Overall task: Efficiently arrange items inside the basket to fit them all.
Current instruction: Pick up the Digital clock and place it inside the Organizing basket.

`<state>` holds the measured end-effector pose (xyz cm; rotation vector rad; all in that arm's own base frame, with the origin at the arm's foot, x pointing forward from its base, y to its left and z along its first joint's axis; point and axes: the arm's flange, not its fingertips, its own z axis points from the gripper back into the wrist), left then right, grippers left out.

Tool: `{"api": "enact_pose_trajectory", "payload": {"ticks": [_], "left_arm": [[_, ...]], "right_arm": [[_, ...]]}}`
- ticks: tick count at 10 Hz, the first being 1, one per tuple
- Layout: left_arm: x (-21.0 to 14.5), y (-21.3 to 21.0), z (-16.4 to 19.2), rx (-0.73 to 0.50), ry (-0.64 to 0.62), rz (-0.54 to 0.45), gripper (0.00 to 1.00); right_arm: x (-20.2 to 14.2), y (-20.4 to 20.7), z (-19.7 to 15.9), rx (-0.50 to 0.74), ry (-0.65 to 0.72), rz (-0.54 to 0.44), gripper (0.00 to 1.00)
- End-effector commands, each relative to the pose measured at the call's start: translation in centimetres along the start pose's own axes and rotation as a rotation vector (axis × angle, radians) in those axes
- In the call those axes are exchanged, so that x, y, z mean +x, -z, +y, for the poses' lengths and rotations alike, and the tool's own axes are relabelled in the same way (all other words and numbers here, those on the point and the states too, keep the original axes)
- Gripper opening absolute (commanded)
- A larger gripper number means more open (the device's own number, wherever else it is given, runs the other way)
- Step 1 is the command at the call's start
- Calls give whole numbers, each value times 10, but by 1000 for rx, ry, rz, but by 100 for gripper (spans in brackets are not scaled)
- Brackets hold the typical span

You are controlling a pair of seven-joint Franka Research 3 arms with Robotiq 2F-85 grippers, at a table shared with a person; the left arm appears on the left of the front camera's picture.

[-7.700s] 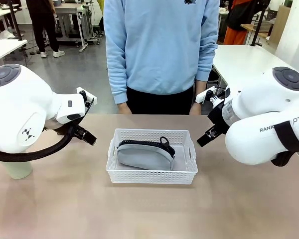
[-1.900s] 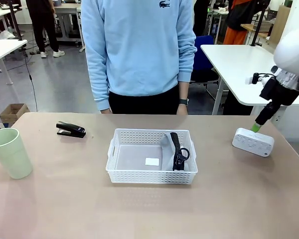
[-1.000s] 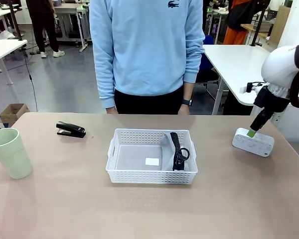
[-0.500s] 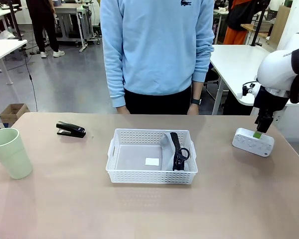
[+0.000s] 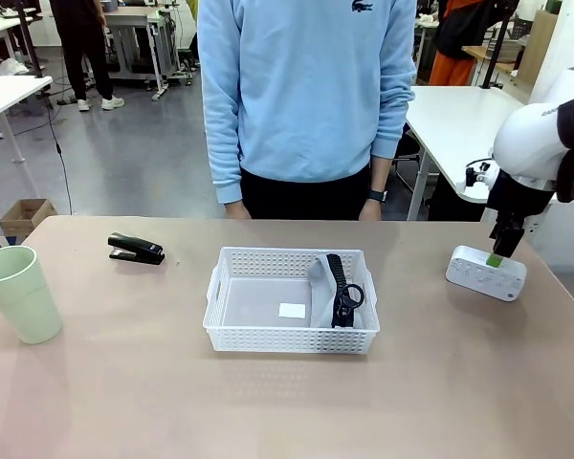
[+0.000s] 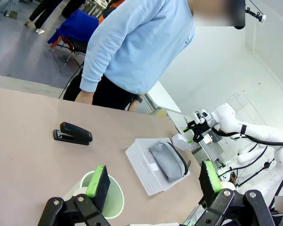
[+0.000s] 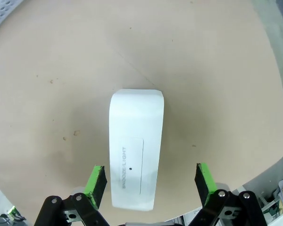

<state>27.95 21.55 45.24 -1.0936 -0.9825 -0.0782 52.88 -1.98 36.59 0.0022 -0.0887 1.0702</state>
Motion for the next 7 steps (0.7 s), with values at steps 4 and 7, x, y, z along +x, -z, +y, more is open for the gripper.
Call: {"api": "enact_pose_trajectory", "payload": {"ticks": [4,7], "left_arm": [[1,1,0,-11,19,-19,100],[1,1,0,-11,19,-19,100]], "right_arm": [[0,42,0,27,-72,13,100],[2,50,1,59,-80,25,100]]}}
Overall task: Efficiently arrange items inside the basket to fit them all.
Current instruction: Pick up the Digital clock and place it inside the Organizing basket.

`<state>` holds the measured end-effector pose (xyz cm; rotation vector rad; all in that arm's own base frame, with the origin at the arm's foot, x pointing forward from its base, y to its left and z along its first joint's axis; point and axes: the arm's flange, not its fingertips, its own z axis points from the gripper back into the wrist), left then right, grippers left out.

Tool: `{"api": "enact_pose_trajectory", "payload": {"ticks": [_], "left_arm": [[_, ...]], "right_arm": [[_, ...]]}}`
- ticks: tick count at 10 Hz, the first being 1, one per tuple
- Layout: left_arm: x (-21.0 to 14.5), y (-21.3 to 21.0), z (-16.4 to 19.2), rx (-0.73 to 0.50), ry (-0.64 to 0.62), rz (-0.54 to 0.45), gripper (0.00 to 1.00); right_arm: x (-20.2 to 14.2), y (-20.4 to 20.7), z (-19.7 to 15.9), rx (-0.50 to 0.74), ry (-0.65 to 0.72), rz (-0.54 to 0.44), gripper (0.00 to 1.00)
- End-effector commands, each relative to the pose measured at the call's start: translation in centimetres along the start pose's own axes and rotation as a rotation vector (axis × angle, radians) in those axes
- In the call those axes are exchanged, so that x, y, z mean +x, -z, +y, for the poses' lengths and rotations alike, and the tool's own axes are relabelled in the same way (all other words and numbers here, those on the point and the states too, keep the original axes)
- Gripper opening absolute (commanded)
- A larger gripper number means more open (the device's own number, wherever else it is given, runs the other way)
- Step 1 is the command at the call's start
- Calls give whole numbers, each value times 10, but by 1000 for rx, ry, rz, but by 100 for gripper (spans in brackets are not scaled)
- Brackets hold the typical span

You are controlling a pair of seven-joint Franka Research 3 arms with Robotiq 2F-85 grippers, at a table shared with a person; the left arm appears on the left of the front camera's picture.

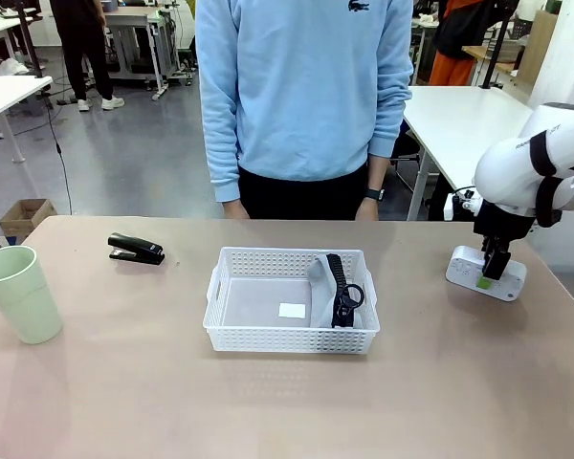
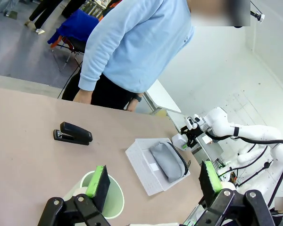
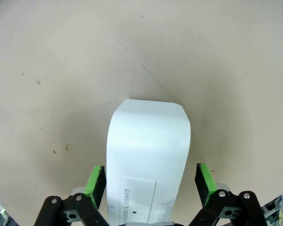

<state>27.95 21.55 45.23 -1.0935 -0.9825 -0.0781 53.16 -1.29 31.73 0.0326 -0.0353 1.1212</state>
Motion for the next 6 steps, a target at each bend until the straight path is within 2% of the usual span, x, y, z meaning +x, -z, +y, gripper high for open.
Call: {"api": "enact_pose_trajectory", "payload": {"ticks": [1,6], "left_arm": [[1,1,0,-11,19,-19,100],[1,1,0,-11,19,-19,100]], "right_arm": [[-2,1,-3,12,-36,0,100],[2,4,-1,30,-51,34,100]]}}
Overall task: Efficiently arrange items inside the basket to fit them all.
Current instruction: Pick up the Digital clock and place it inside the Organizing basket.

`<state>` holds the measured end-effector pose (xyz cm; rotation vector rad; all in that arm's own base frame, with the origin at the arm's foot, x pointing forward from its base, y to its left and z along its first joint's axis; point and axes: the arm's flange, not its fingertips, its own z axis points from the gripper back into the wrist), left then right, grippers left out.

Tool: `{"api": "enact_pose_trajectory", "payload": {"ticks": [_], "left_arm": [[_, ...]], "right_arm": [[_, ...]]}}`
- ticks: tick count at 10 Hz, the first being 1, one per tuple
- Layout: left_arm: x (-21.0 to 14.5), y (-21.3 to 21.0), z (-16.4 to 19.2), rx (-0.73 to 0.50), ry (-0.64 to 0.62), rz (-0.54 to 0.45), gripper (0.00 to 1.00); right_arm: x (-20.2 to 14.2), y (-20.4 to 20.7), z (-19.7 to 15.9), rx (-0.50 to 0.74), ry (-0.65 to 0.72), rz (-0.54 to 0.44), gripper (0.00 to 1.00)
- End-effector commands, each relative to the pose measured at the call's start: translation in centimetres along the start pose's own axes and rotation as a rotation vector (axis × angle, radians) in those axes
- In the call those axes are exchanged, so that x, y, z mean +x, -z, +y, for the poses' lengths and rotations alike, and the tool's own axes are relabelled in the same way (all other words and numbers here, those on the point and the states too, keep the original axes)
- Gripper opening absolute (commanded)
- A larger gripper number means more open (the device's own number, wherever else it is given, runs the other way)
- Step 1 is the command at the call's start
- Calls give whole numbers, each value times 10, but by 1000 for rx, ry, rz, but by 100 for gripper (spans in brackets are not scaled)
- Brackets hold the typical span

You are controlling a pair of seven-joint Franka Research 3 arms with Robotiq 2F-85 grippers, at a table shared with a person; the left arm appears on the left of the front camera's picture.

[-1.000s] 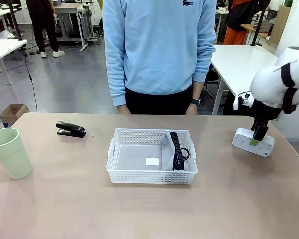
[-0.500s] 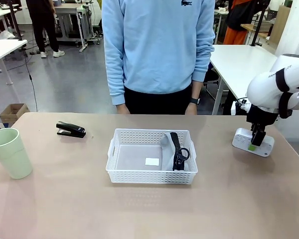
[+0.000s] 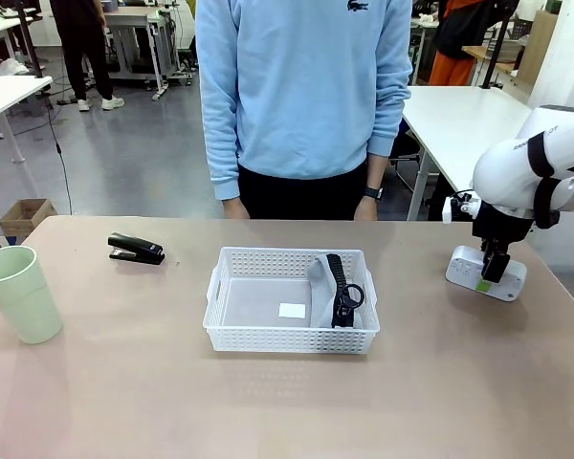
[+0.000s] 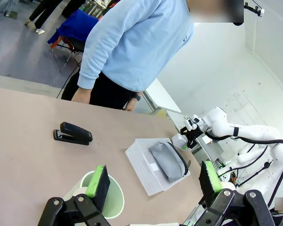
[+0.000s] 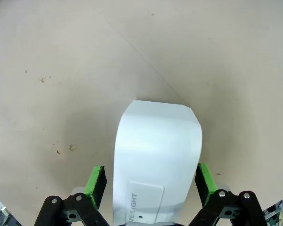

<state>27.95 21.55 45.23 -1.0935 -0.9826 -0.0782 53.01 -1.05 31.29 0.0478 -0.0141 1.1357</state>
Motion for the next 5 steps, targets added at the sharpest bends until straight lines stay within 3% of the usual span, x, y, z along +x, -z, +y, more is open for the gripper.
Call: {"api": "enact_pose_trajectory", "payload": {"ticks": [1,2,3,4,5], "left_arm": [[1,1,0,-11,19,-19,100],[1,1,0,-11,19,-19,100],[1,1,0,-11,19,-19,100],[1,1,0,-11,19,-19,100],[1,1,0,-11,19,-19,100]], "right_arm": [[2,0,-2,5,-48,44,40],[4,2,-2,6,-52,52,40],[6,4,-2,13,-56,50,0],[5,4,-1,18,-54,50,35],[3,3,-1,15,-48,46,0]]}}
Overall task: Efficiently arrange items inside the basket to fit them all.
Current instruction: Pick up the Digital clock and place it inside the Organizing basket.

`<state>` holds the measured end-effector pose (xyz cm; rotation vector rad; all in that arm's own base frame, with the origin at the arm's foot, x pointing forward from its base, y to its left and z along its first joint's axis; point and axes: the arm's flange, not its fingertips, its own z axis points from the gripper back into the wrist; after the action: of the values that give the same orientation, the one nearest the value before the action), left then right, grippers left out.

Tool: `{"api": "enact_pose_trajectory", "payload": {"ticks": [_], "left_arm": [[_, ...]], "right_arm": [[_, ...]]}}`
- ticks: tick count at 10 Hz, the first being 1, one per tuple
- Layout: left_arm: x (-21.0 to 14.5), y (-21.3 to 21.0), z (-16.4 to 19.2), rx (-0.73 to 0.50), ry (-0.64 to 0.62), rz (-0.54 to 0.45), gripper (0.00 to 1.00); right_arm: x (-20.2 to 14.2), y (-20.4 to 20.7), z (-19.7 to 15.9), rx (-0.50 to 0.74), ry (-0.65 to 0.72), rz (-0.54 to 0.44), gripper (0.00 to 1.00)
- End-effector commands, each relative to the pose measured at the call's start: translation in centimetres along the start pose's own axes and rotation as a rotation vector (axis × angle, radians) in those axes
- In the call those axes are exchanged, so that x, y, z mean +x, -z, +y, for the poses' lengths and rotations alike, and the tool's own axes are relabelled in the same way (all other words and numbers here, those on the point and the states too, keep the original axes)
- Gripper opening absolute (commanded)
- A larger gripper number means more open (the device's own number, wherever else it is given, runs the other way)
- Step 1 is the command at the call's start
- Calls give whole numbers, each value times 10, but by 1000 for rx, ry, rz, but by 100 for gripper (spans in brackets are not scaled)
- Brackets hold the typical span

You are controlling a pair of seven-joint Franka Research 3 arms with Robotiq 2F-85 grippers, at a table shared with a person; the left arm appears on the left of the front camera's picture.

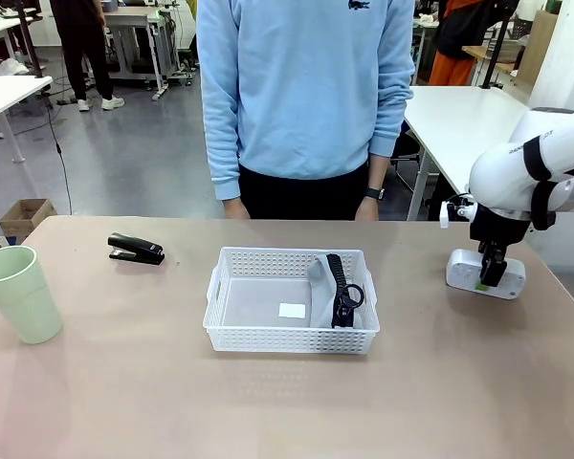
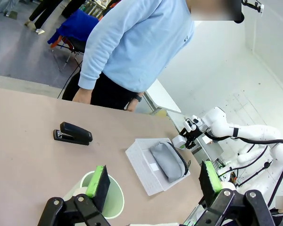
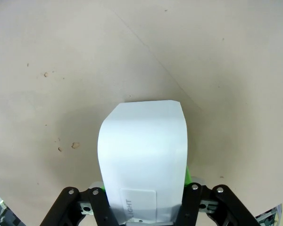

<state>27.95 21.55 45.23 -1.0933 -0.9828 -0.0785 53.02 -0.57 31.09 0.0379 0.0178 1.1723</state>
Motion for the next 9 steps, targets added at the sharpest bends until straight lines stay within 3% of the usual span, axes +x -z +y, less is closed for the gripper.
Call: {"api": "enact_pose_trajectory", "payload": {"ticks": [1,6,7,9], "left_arm": [[1,1,0,-11,19,-19,100],[1,1,0,-11,19,-19,100],[1,1,0,-11,19,-19,100],[1,1,0,-11,19,-19,100]], "right_arm": [[-3,-1,-2,4,-11,13,0],[-1,-4,0,38,-30,3,0],[-3,-19,7,38,-15,-19,0],[-11,-84,40,118,171,-65,0]]}}
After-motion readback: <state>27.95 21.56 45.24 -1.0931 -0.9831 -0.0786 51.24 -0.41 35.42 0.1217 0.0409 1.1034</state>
